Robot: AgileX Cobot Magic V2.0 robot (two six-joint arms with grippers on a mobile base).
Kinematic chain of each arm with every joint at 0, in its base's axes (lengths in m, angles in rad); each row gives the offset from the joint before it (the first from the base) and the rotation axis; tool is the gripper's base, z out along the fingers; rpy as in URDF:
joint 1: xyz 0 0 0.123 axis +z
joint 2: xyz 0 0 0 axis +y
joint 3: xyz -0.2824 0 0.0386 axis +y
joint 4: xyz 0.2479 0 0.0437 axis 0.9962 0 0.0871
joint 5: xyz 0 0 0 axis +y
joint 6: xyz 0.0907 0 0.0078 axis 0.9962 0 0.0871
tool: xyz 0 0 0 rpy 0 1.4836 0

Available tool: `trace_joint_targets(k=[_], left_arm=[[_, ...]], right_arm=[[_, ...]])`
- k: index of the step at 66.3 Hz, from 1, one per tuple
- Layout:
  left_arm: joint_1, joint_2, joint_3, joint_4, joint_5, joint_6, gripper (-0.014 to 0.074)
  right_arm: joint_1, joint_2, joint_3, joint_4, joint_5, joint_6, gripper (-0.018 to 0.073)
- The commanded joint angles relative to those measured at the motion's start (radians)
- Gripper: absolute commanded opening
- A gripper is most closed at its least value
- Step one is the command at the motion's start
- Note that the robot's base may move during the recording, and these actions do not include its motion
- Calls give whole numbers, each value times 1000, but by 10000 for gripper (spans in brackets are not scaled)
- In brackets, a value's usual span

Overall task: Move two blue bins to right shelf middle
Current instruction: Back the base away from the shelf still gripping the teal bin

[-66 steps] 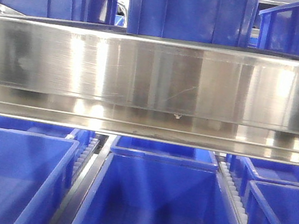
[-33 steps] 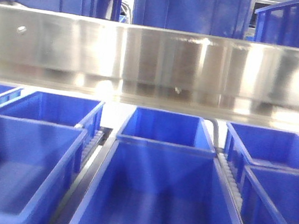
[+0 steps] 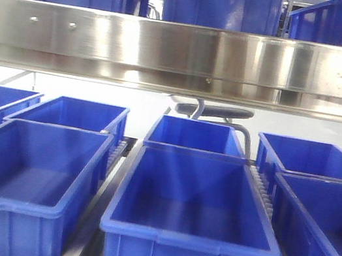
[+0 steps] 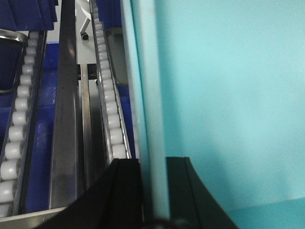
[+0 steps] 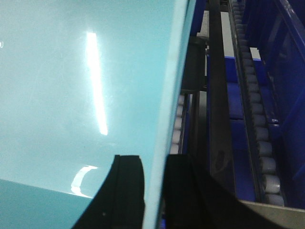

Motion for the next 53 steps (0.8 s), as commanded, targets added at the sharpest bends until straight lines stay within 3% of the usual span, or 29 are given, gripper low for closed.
trace_joint_targets(k=[1,53], left_arm=[[-11,-9,-19,-27,-137,7,-111],[-11,-9,-19,-27,-137,7,-111]], right_arm=[[7,-16,-15,88,-81,-19,-165],[7,-16,-15,88,-81,-19,-165]])
